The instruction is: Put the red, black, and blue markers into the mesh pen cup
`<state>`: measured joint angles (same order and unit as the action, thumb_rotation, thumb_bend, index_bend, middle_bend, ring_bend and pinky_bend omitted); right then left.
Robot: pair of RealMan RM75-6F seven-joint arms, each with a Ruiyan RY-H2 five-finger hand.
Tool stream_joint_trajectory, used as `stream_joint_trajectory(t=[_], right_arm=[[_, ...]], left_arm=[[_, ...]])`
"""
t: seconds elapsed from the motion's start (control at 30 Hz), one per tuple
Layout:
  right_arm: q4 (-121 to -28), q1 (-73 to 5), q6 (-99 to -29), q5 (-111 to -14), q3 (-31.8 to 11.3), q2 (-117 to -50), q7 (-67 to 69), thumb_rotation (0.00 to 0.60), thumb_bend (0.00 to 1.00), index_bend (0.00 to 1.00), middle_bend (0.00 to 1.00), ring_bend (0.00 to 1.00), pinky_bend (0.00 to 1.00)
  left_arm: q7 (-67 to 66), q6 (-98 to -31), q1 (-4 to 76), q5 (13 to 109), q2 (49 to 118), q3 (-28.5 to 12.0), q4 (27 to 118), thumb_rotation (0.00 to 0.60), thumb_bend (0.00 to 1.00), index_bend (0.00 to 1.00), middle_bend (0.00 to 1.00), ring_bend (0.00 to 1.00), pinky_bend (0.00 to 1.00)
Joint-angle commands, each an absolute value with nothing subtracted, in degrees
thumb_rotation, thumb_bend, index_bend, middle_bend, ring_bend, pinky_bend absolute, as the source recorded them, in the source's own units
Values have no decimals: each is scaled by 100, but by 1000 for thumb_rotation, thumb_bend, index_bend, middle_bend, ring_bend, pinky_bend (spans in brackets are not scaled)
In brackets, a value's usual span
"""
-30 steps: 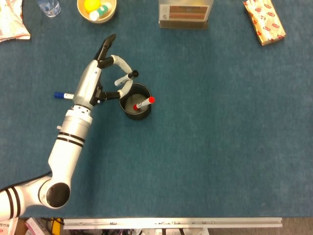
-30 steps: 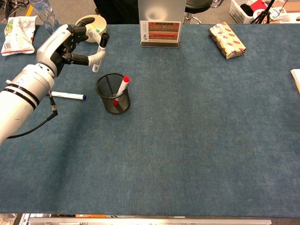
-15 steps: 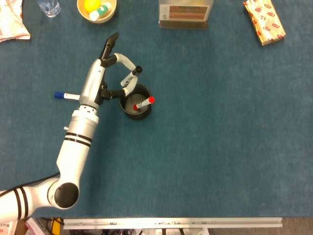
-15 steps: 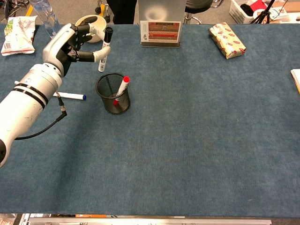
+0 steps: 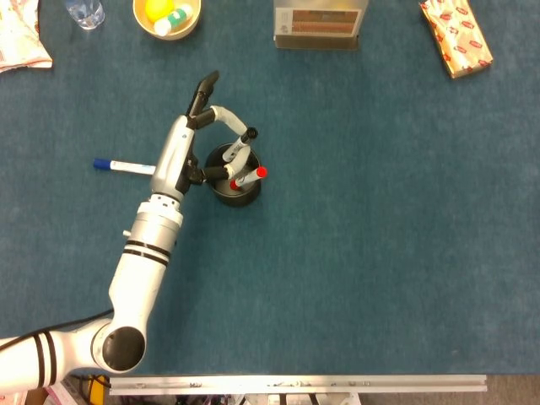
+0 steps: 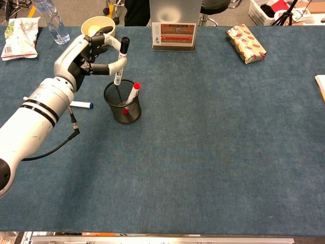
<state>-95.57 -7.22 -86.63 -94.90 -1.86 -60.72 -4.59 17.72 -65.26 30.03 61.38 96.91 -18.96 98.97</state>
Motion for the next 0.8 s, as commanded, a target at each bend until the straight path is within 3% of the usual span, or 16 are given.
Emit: stream_joint_trajectory(t=[0.03,0.53,0.67,0.8], right_arm=[[-9556,-721,-8664,-9489,-186,-6072,-456,600,0,143,175,126,301],[-9554,-699,-8686,-9494,-180,-6058,-439,600,0,144,175,126,301],[-9552,-698,-8685,-9494,-180,-6058,-440,600,0,144,175,126,301],[-9550,-698,-8677,-9488,-179,-6060,-442,600,0,144,175,126,301]], left_arm=[[1791,-6496,2999,6155,9714,-1868,9900,600,358,607,0,0,13],[2069,-6316,2912,6215,9759,-1769,9828,600,358,597,0,0,15],[2258,-6211,2883,6335,9694,-1730,9768,600,358,431,0,0,15],[2396,-6095,2870,6390,9622,-1704,9725,600,358,195,0,0,14]])
